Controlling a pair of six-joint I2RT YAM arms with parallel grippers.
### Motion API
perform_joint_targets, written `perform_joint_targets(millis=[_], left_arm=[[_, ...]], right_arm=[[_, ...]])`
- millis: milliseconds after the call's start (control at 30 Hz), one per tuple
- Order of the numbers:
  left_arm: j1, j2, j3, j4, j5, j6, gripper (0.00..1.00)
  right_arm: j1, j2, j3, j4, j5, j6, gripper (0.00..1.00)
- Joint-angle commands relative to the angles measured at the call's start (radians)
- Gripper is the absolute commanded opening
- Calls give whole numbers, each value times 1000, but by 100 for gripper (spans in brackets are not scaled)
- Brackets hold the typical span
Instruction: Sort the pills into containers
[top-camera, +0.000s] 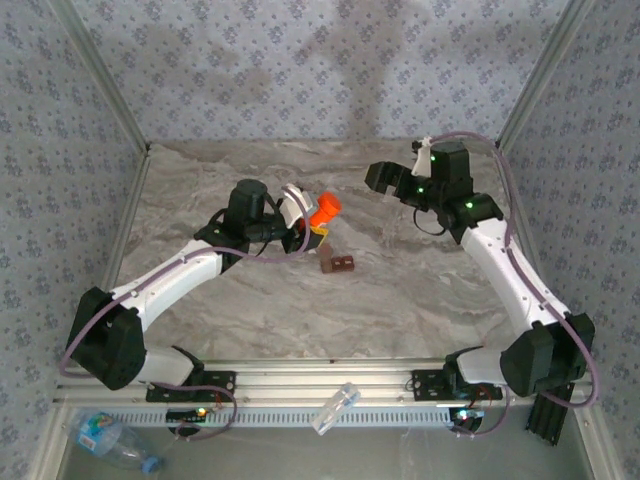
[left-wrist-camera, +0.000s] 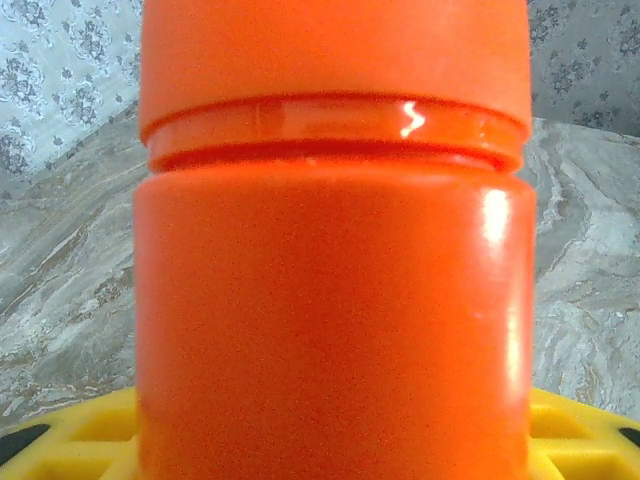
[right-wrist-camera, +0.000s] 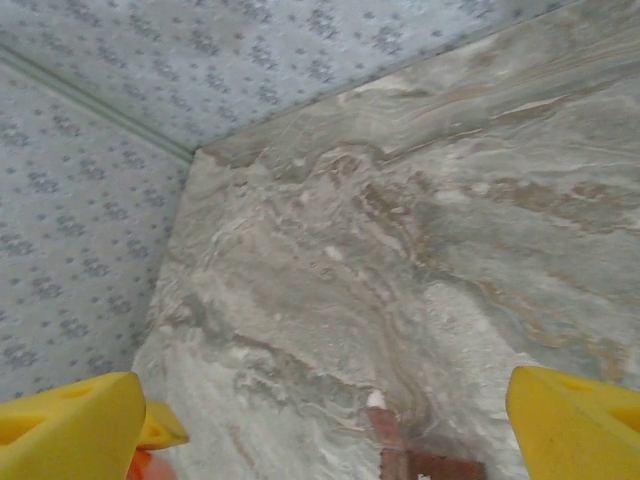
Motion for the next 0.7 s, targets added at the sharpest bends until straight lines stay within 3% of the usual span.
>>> perform_joint_targets(millis=[0, 167, 367, 667], left_arm=[[5, -15, 45, 3, 0, 24, 0], [3, -9, 43, 3, -13, 28, 0], [2, -3, 42, 0, -36, 37, 0], [-4, 1, 40, 2, -51, 42, 0]], right_arm=[[37, 12, -20, 74, -86, 77, 93], [123, 10, -21, 102, -62, 147, 84], [215, 20, -14, 88, 27, 185, 88], [281, 42, -40, 181, 38, 217, 81]])
